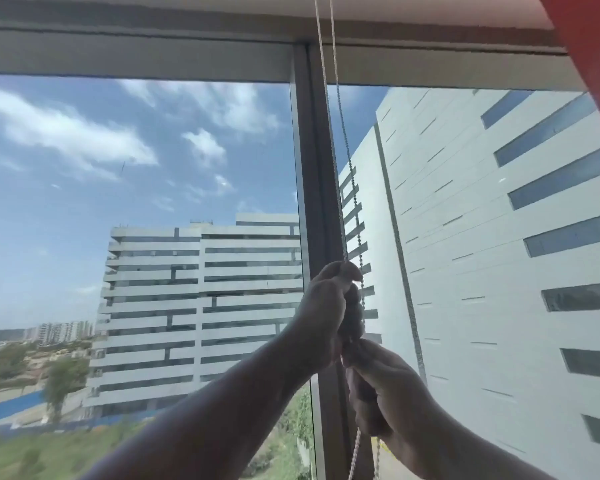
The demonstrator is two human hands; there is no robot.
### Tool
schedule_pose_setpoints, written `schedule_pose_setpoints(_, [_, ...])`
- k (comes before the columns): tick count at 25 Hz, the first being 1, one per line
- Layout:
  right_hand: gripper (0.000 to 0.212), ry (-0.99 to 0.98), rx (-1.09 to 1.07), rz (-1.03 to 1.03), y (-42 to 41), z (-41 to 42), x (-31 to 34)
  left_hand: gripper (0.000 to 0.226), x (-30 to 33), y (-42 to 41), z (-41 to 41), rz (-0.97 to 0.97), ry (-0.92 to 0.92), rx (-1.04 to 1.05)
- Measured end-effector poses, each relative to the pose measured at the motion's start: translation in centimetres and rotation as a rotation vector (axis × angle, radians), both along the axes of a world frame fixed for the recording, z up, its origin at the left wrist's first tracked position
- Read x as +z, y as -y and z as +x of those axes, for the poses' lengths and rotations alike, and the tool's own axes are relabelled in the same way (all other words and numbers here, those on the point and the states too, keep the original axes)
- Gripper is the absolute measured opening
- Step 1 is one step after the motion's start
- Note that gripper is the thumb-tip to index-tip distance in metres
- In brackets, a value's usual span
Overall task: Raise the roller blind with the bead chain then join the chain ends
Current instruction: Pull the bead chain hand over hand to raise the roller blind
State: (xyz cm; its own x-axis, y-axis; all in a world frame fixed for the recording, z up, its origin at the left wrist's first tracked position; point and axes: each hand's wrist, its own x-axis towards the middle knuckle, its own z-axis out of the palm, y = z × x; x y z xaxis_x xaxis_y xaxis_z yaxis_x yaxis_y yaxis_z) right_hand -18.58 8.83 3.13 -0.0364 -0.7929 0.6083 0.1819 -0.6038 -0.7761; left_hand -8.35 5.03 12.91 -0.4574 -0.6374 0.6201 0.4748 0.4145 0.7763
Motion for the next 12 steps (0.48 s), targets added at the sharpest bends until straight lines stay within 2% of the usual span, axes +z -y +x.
schedule_pose_setpoints(3, [0.028,-0.045,-0.036,0.079,-0.6,1.0,0.2,0.025,-0.9,0.3,0.4,-0.03,0.009,0.029])
schedule_pose_setpoints(5, [0.027,-0.068,-0.017,0.049,-0.6,1.4,-1.5,0.026,-1.8,0.3,0.6,-0.043,0.011,0.024])
schedule_pose_setpoints(12, [0.022,-0.058,-0.043,0.113,-1.1,2.5,-4.4,0.03,-5.4,0.6,1.5,0.02,0.014,-0.019])
